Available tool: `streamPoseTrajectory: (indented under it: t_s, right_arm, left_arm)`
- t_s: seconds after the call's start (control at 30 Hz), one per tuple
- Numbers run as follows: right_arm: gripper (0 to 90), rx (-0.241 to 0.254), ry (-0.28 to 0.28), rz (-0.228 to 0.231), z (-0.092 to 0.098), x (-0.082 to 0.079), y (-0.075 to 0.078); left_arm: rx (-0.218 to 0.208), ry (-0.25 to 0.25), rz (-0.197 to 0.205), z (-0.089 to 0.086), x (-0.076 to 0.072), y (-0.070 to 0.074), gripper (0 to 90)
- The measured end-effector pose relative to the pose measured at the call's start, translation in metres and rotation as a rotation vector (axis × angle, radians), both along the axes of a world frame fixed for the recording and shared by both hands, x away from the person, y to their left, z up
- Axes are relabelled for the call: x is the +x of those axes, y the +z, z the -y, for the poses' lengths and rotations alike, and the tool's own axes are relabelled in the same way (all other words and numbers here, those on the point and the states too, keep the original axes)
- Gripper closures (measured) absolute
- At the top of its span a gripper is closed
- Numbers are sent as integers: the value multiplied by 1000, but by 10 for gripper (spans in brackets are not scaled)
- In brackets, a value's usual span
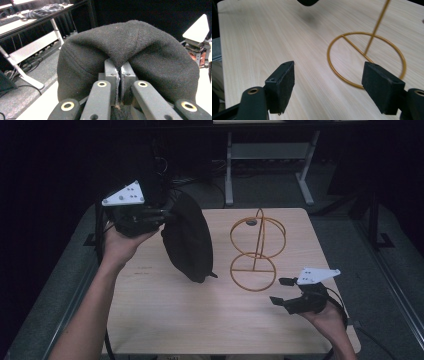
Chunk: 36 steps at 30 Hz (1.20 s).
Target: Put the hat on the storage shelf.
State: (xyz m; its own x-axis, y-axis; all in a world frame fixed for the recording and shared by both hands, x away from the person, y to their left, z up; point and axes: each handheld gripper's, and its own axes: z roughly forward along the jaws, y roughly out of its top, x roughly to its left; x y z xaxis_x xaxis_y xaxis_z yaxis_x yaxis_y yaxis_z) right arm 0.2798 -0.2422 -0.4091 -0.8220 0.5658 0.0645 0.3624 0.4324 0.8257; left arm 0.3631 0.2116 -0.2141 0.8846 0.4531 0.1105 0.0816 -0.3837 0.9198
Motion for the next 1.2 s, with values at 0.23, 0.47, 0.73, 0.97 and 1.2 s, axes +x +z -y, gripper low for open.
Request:
streamPoseTrajectory:
  t_s: [0.23, 0.47, 0.73, 0.97, 1.2]
  right_arm:
    - [254, -13, -39, 6, 11, -2, -3]
    - [255, -37, -86, 14, 21, -3, -8]
    - [258, -26, -133, 14, 33, -4, -10]
    - [249, -30, -157, 29, 36, -5, -9]
    - [237, -25, -177, 27, 43, -5, -11]
  left_arm:
    - [17, -25, -2, 13, 10, 9, 876]
    - [27, -52, 0, 33, 20, 23, 876]
    - [23, -94, -3, 53, 32, 39, 875]
    - [47, -124, -1, 72, 40, 54, 875]
    - [88, -164, -13, 106, 55, 68, 875]
